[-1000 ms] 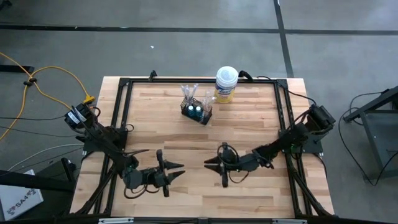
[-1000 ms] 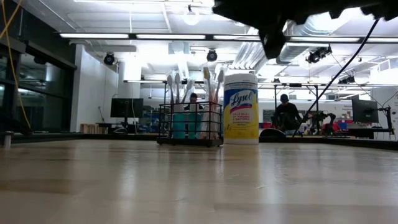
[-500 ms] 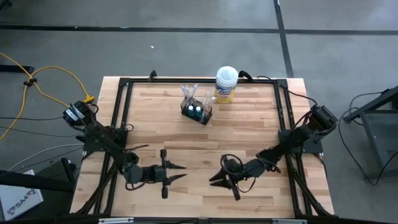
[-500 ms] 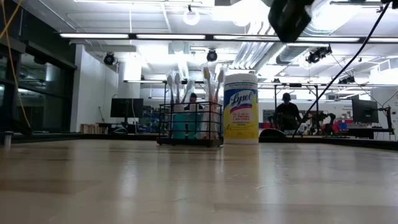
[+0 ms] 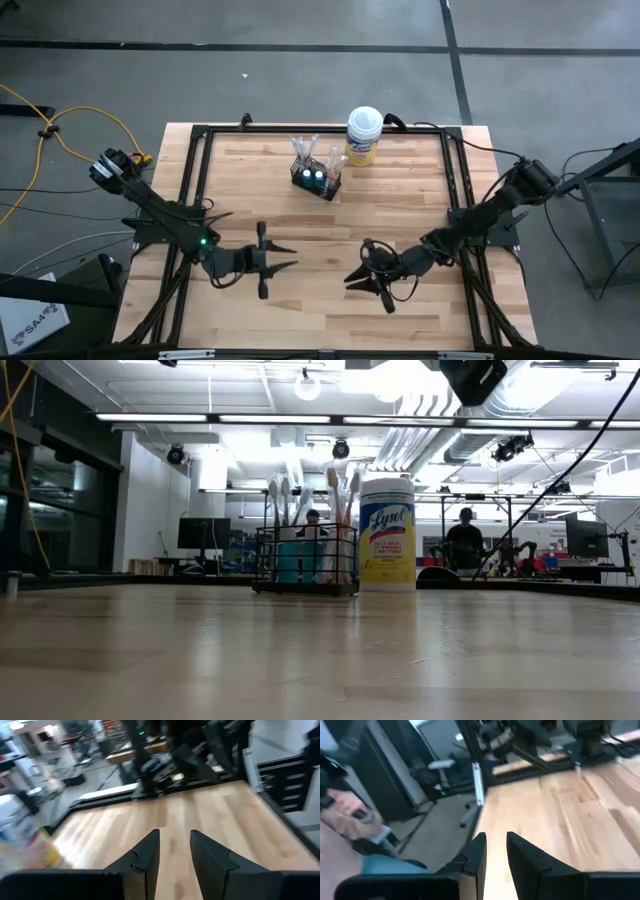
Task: Pick & Place toothbrushing station
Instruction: Return to Home Position
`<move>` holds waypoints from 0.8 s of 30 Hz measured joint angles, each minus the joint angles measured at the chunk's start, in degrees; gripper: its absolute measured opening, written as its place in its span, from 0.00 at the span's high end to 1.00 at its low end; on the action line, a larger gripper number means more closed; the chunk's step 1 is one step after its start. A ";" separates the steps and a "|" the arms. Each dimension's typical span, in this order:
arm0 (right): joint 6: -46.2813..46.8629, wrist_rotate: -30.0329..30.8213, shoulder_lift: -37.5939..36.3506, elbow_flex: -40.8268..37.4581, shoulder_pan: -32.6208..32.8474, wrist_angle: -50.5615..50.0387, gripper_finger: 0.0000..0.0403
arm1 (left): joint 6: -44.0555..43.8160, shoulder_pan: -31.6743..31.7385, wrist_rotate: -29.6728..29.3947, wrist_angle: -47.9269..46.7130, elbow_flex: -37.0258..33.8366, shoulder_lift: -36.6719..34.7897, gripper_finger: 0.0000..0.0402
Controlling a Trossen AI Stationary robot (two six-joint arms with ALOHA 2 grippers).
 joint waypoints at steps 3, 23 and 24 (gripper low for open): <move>-0.09 1.62 -1.97 -0.54 0.00 -3.39 0.83 | -1.32 -0.53 -3.83 -4.55 -0.33 -2.46 0.74; 1.86 1.51 -13.63 -28.11 0.00 26.46 0.83 | -8.51 -0.34 -10.57 -2.62 -21.63 -25.28 0.74; 1.85 1.49 -13.71 -28.98 0.00 27.89 0.83 | -8.90 -0.07 -10.54 -2.76 -22.59 -26.28 0.74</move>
